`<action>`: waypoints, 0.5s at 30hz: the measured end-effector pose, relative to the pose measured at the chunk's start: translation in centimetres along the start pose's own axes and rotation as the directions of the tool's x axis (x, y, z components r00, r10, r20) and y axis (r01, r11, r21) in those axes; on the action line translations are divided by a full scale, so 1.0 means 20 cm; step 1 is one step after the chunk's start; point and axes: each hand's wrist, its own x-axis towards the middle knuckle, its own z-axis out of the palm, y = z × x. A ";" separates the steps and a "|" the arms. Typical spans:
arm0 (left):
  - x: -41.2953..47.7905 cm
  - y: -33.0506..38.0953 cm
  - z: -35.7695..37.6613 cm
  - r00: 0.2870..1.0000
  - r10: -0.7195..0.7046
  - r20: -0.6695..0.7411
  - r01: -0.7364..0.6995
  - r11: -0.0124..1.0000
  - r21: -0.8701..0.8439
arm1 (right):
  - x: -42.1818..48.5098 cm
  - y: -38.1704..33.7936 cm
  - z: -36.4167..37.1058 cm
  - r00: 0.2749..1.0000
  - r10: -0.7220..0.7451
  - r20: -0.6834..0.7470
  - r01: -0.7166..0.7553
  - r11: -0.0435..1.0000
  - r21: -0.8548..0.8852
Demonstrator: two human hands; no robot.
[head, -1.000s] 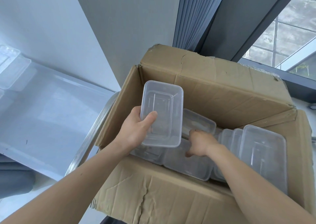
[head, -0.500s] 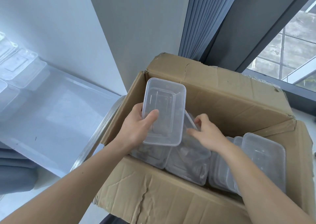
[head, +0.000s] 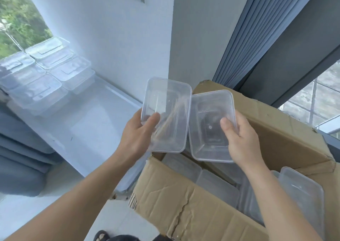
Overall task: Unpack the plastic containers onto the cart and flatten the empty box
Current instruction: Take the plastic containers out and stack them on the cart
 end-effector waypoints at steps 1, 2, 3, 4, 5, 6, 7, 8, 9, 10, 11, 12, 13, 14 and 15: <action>-0.01 0.00 -0.07 1.000 -0.008 -0.016 0.007 1.000 -0.016 | -0.02 -0.05 0.04 1.000 -0.013 -0.006 0.013 1.000 0.010; -0.02 0.00 -0.15 0.999 -0.012 -0.036 0.012 1.000 -0.026 | -0.04 -0.10 0.09 1.000 -0.027 -0.013 0.027 0.999 0.020; -0.03 -0.01 -0.23 0.998 -0.018 -0.057 0.016 0.999 -0.031 | -0.06 -0.15 0.15 0.999 -0.041 -0.017 0.041 0.999 0.027; -0.05 -0.02 -0.33 0.996 -0.022 -0.085 0.020 0.999 -0.032 | -0.08 -0.20 0.22 0.998 -0.054 -0.011 0.054 0.998 0.029; -0.07 -0.04 -0.43 0.994 -0.026 -0.106 0.021 0.999 -0.040 | -0.11 -0.26 0.30 0.998 -0.069 0.003 0.068 0.997 0.028; -0.08 -0.06 -0.53 0.991 -0.032 -0.128 0.026 0.998 -0.053 | -0.14 -0.31 0.38 0.996 -0.084 0.015 0.083 0.996 0.031; -0.10 -0.09 -0.64 0.989 -0.042 -0.144 0.032 0.997 -0.065 | -0.17 -0.36 0.47 0.995 -0.099 0.019 0.098 0.994 0.043; -0.12 -0.11 -0.75 0.986 -0.055 -0.160 0.043 0.996 -0.077 | -0.20 -0.41 0.57 0.994 -0.111 0.020 0.110 0.992 0.065; -0.15 -0.14 -0.86 0.983 -0.065 -0.171 0.051 0.995 -0.085 | -0.23 -0.46 0.66 0.993 -0.119 0.024 0.116 0.989 0.088; -0.17 -0.16 -0.97 0.981 -0.071 -0.182 0.056 0.994 -0.091 | -0.26 -0.51 0.76 0.992 -0.125 0.034 0.121 0.987 0.109; -0.19 -0.19 -1.09 0.978 -0.075 -0.194 0.057 0.994 -0.094 | -0.29 -0.55 0.87 0.990 -0.130 0.045 0.124 0.984 0.125; -0.22 -0.21 -1.20 0.975 -0.081 -0.209 0.062 0.993 -0.096 | -0.32 -0.59 0.97 0.989 -0.132 0.060 0.122 0.982 0.144; -0.24 -0.24 -1.30 0.971 -0.089 -0.224 0.069 0.993 -0.095 | -0.35 -0.63 1.06 0.989 -0.128 0.078 0.113 0.979 0.168; -0.27 -0.26 -1.41 0.966 -0.100 -0.240 0.080 0.992 -0.093 | -0.38 -0.66 1.16 0.987 -0.119 0.105 0.098 0.977 0.191; -0.29 -0.29 -1.51 0.960 -0.114 -0.255 0.092 0.991 -0.098 | -0.40 -0.69 1.25 0.983 -0.116 0.139 0.086 0.975 0.203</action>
